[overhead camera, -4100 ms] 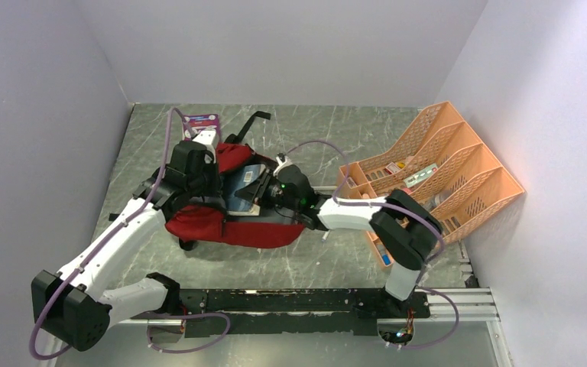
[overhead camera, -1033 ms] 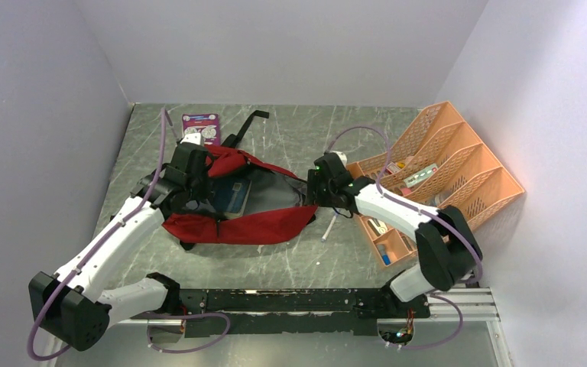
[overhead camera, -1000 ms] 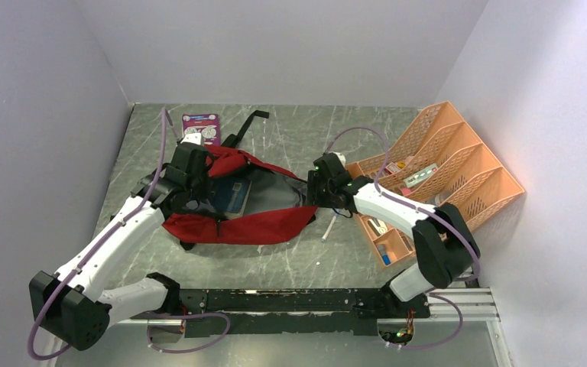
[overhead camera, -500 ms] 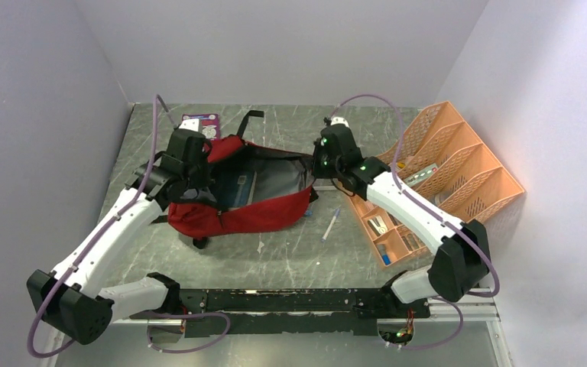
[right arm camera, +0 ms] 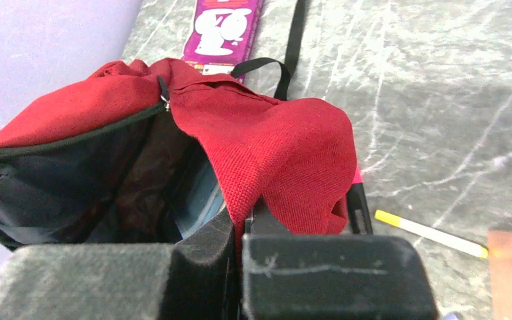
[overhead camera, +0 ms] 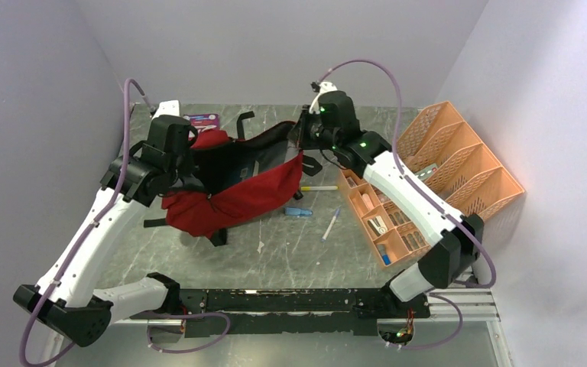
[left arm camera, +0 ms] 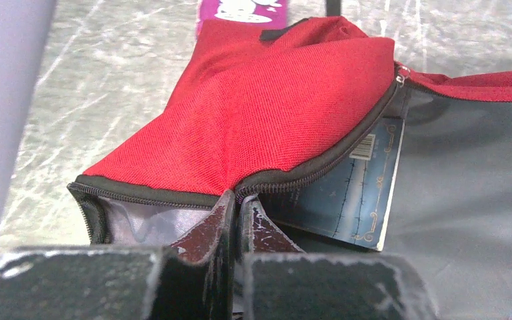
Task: Pack the student bag
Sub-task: Adjust the student bag at the center of the board.
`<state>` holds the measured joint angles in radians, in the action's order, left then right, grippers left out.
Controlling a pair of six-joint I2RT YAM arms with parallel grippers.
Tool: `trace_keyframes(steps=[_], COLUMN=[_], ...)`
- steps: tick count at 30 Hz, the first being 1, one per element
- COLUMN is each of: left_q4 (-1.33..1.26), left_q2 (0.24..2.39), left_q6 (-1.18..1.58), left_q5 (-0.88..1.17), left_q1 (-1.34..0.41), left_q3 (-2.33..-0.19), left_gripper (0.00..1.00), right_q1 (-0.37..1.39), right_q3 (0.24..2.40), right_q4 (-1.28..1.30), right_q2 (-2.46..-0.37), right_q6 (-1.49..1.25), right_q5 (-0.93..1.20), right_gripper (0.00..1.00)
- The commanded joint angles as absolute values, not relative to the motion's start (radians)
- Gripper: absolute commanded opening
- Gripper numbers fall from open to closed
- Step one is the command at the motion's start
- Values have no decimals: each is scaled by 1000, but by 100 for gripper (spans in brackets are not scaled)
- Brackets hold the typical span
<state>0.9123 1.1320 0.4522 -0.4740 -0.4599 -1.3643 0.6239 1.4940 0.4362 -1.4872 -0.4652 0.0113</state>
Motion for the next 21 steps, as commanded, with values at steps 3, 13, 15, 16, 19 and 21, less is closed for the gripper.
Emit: trace_keyframes(steps=[3, 13, 15, 16, 19, 21], left_q4=[951, 993, 970, 954, 909, 880], left_q2=[1063, 1018, 1013, 1010, 1016, 1028], left_q6=[407, 400, 403, 407, 427, 442], left_q5=[-669, -696, -656, -644, -626, -609], left_q1=[-460, -460, -460, -459, -460, -460], left_q3=[-1428, -1317, -1233, -1190, -1069, -1023], left_gripper=[5, 5, 5, 5, 5, 5], right_q1=[695, 810, 813, 814, 813, 813], right_q3=[1572, 1618, 1584, 1564, 1494, 1468], right_q4=[425, 383, 370, 363, 335, 342], right_q2=[-1639, -1836, -1849, -1853, -1855, -1860], right_q6=[-444, -445, -451, -452, -454, -448], right_q5=[98, 120, 86, 65, 11, -9], right_gripper=[0, 0, 0, 0, 0, 0])
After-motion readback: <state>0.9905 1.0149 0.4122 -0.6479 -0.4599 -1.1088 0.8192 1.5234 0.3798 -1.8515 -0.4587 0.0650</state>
